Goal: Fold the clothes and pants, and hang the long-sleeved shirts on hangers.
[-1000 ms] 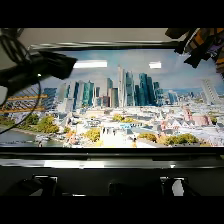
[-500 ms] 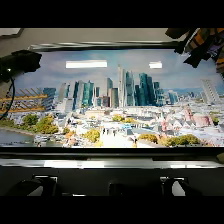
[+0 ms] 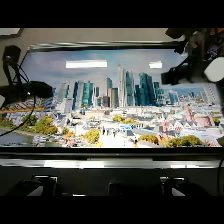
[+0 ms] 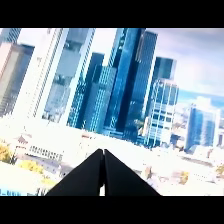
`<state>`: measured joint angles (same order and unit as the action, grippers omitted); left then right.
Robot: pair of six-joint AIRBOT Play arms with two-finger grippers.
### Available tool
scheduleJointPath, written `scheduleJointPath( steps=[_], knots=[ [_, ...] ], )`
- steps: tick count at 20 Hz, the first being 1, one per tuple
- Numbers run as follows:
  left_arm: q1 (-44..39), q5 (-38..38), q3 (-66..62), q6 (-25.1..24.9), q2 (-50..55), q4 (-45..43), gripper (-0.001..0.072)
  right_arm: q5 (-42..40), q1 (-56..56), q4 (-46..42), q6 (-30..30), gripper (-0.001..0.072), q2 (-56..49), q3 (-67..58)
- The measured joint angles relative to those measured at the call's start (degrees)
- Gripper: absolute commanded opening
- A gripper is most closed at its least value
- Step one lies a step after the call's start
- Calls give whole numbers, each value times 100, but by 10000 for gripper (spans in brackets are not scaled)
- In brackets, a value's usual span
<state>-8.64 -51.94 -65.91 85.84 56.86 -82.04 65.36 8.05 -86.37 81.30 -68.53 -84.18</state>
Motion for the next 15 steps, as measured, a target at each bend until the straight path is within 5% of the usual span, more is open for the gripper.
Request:
scheduleJointPath(
  steps=[15],
  knots=[
    [0, 44, 437, -188, 2, -63, 23, 26, 179, 17, -70, 30, -52, 828]
  ],
)
